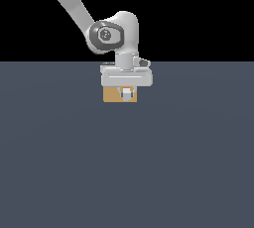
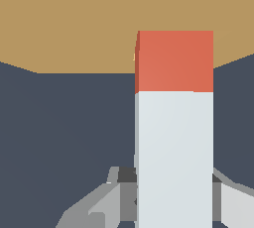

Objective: Insert the peg into the horizontal hole in a box.

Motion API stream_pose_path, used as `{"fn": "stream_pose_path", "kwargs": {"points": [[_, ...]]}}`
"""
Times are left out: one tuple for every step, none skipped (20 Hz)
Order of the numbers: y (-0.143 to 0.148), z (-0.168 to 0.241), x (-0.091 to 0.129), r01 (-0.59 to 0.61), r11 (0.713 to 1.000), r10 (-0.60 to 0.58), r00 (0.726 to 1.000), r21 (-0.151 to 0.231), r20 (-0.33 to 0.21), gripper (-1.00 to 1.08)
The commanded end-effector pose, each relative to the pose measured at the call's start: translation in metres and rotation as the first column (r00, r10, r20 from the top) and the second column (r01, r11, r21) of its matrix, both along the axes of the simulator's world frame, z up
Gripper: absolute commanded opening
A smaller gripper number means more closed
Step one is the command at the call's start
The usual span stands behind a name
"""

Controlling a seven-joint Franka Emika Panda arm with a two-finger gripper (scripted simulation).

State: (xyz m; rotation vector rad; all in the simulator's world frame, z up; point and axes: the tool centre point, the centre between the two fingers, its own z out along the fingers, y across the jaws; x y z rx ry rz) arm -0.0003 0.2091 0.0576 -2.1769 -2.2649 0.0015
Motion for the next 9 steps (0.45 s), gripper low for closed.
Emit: {"fn": "stream_pose_path", "kwargs": {"points": [[0.014, 0.001, 0.000, 0.001, 1.000, -0.001, 1.000, 0.000, 0.002, -1.00], [0.018, 0.001, 0.000, 0.001, 1.000, -0.001, 1.000, 0.000, 0.002, -1.00], [0.021, 0.001, 0.000, 0.001, 1.000, -0.001, 1.000, 0.000, 0.002, -1.00], [0.023, 0.001, 0.000, 0.001, 1.000, -0.001, 1.000, 0.000, 0.002, -1.00], [0.024, 0.001, 0.000, 0.001, 1.000, -0.001, 1.000, 0.000, 0.002, -1.00], [0.025, 0.001, 0.001, 0.001, 1.000, -0.001, 1.000, 0.000, 0.002, -1.00], [0.024, 0.001, 0.001, 0.001, 1.000, -0.001, 1.000, 0.000, 0.002, -1.00], [0.023, 0.001, 0.001, 0.001, 1.000, -0.001, 1.000, 0.000, 0.002, -1.00], [0.023, 0.001, 0.001, 0.001, 1.000, -0.001, 1.000, 0.000, 0.002, -1.00]]}}
